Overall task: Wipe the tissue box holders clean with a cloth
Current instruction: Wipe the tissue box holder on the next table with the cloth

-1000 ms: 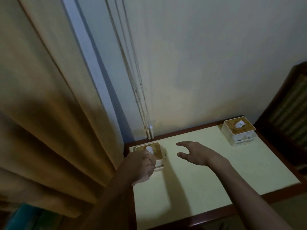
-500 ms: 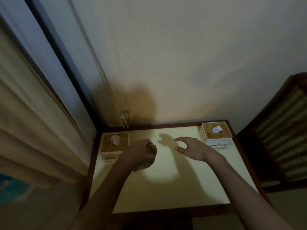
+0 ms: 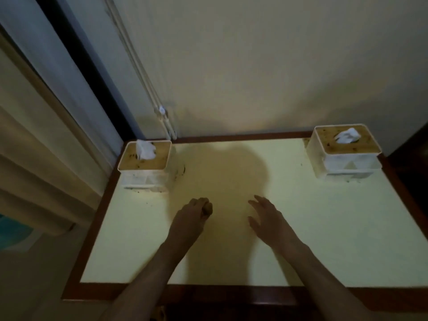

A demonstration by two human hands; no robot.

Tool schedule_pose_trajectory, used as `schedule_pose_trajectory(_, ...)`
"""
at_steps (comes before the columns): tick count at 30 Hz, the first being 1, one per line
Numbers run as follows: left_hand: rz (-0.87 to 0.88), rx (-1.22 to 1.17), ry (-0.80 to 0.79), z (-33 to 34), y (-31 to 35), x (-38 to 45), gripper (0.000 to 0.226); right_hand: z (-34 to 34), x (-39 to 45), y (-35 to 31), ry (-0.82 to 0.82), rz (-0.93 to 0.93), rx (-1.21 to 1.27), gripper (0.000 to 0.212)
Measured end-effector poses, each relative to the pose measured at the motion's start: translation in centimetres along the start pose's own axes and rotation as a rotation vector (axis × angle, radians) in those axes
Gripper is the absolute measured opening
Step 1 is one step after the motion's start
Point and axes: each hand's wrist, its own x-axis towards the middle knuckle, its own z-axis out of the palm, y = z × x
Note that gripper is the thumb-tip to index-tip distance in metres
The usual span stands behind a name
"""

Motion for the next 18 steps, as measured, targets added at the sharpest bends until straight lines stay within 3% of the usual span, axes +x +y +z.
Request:
schedule_pose_trajectory(3,0.071,0.09,0.031,3.8,-2.1,-0.8,0.044,4.1,-0.6,1.7,-0.02,-0.007,-0.073,0.091)
schedule_pose_trajectory(6,0.02,0.07,-0.048,5.3,-3.3,-2.2,0.052,6.2,-1.4,2.3,-0.039,-0.001,-0.127,0.094)
schedule_pose_trajectory(11,0.018,0.042,-0.05,5.9,-4.1,-3.1,0.059,6.7,-2.7,1.8,-0.002,-0.012,-0.18,0.067)
schedule_pose_trajectory(14,-0.025,-0.24,-0.095,4.4,-4.4,-3.3,0.072,5.4,-2.3,0.1,-0.067,0.02,-0.23,0.059)
schedule_pose_trajectory(16,-0.09,-0.482,0.003,1.9,-5.3,-3.2,0.076,3.3,0.3,-1.8,-0.137,0.076,-0.271,0.04)
schedule_pose_trajectory(18,-0.137,-0.532,0.218,-1.5,-6.8,-2.4,0.054,1.1,3.7,-4.8,-0.205,0.058,-0.234,0.035)
